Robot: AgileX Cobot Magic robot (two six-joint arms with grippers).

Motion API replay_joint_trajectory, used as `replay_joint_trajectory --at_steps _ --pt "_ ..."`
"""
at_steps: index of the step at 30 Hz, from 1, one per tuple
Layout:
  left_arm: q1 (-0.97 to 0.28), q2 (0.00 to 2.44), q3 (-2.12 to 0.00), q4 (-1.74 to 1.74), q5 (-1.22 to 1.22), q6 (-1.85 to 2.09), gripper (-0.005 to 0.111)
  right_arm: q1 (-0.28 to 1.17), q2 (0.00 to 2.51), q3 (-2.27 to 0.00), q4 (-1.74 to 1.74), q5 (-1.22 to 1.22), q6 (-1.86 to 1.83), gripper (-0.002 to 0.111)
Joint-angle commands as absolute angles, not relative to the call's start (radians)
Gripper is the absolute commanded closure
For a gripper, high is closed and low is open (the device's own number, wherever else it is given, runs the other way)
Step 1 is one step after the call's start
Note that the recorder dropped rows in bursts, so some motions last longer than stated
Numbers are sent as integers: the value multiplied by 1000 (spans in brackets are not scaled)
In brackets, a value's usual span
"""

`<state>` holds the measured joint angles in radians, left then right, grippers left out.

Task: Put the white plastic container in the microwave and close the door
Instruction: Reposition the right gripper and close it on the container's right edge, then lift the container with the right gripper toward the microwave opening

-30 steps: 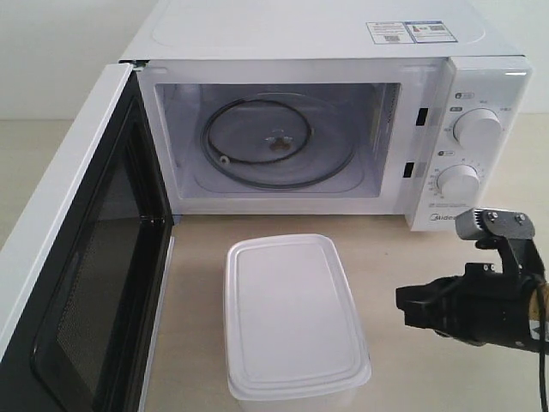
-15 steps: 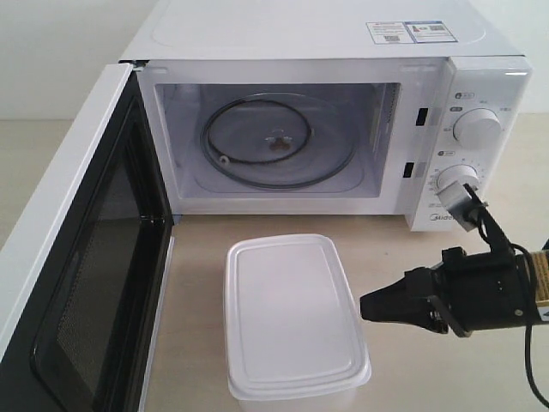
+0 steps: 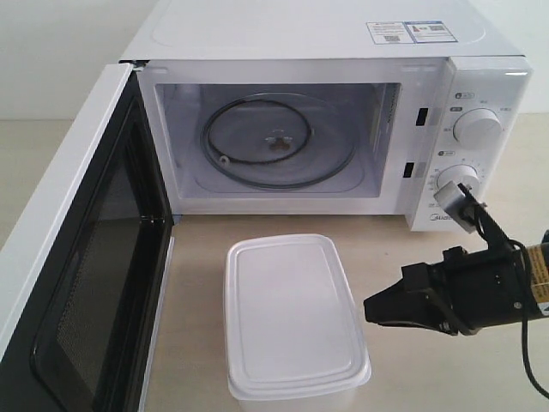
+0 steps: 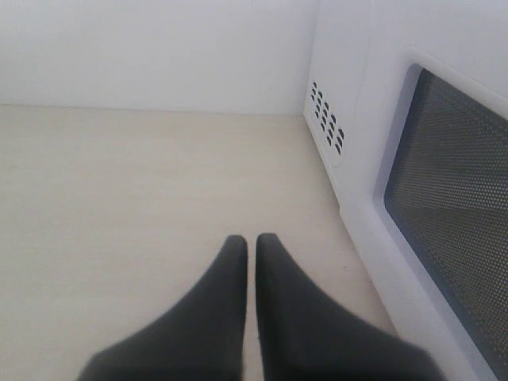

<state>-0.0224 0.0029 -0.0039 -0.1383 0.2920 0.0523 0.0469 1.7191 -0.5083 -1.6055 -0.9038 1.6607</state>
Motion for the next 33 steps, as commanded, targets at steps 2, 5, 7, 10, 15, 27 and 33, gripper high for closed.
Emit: replay_joint_trajectory --at_steps 2,5,7,10,15,27,33 --pt "-20 0 0 -139 295 53 102 39 1719 -512 -1591 -859 1678 66" --pt "-20 0 0 -139 295 53 102 39 1719 -529 -1591 -846 1719 67" --pt "-20 0 0 -139 295 53 102 44 1719 -568 -1642 -869 1801 67" --pt "-20 0 0 -139 295 53 102 85 1719 -632 -1744 -876 1934 67" --pt "-20 0 0 -139 295 53 102 138 1772 -651 -1744 -864 1978 67" --pt "-20 0 0 -139 295 53 102 138 1885 -651 -1744 -905 1954 67" --pt "-20 0 0 -139 295 53 102 138 1885 -651 -1744 -907 1945 67"
